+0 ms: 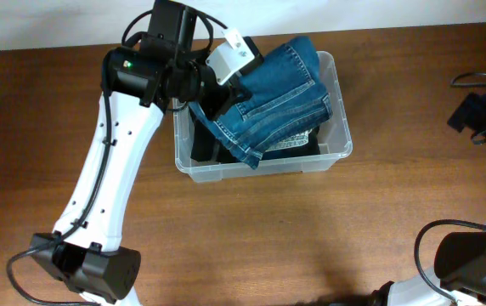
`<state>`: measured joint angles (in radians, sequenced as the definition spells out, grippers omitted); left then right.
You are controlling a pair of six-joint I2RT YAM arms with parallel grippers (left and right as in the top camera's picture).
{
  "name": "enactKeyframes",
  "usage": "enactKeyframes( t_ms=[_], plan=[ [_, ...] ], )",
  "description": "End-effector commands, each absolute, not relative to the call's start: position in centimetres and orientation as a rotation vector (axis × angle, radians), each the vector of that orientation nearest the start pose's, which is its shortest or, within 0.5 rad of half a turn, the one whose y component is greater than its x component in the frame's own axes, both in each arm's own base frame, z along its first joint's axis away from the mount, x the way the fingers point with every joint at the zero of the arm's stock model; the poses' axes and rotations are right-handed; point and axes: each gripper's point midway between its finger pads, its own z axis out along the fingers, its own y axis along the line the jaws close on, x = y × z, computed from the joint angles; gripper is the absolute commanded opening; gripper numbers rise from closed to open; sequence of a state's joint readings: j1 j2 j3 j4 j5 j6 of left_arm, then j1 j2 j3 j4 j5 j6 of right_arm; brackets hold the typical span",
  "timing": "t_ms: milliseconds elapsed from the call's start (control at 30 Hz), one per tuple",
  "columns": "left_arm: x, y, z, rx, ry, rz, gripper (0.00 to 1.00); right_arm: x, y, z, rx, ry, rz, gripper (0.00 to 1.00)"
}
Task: Pack container
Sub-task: 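Lift the dark blue jeans and swing them over the container, then lower the dark blue jeans onto the garments in the container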
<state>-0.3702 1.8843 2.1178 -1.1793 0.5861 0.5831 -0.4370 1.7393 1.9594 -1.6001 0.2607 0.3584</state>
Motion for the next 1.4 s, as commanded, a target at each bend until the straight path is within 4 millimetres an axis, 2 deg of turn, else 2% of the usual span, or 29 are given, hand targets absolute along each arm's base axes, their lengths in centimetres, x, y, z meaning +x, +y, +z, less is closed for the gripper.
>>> enactKeyframes(
  t_ms=[0,167,433,633,833,933,1067,1167,1367],
  plan=[
    [37.4,-25.7,33.1,1.328,1.925,-0.684,0.01,28.5,-18.5,24.9,1.172,2.697,-0.414,0.98],
    [36.3,-25.9,33.0,1.336,1.941,-0.752,0.01,28.5,-18.5,24.9,1.172,2.697,-0.414,0.98],
    [38.0,-25.4,32.9,1.317,1.938,-0.642,0.01,28.5,-18.5,24.9,1.172,2.697,-0.414,0.98],
    [37.2,-25.9,33.1,1.327,1.926,-0.705,0.01,28.5,-18.5,24.9,1.172,2.697,-0.414,0.98],
    [35.8,-25.7,38.4,1.243,1.867,-0.727,0.01,28.5,-18.5,24.9,1.172,2.697,-0.414,0.98],
    [34.7,-25.3,40.4,1.202,1.877,-0.743,0.01,28.5,-18.5,24.9,1.172,2.697,-0.414,0.99],
    [33.7,-24.9,42.1,1.083,1.95,-0.812,0.0,28.5,-18.5,24.9,1.172,2.697,-0.414,0.99],
    [33.0,-24.8,42.0,1.03,2.011,-0.867,0.01,28.5,-18.5,24.9,1.172,2.697,-0.414,0.98],
    [31.8,-24.5,40.1,0.976,2.165,-0.945,0.01,28.5,-18.5,24.9,1.172,2.697,-0.414,0.98]
  ],
)
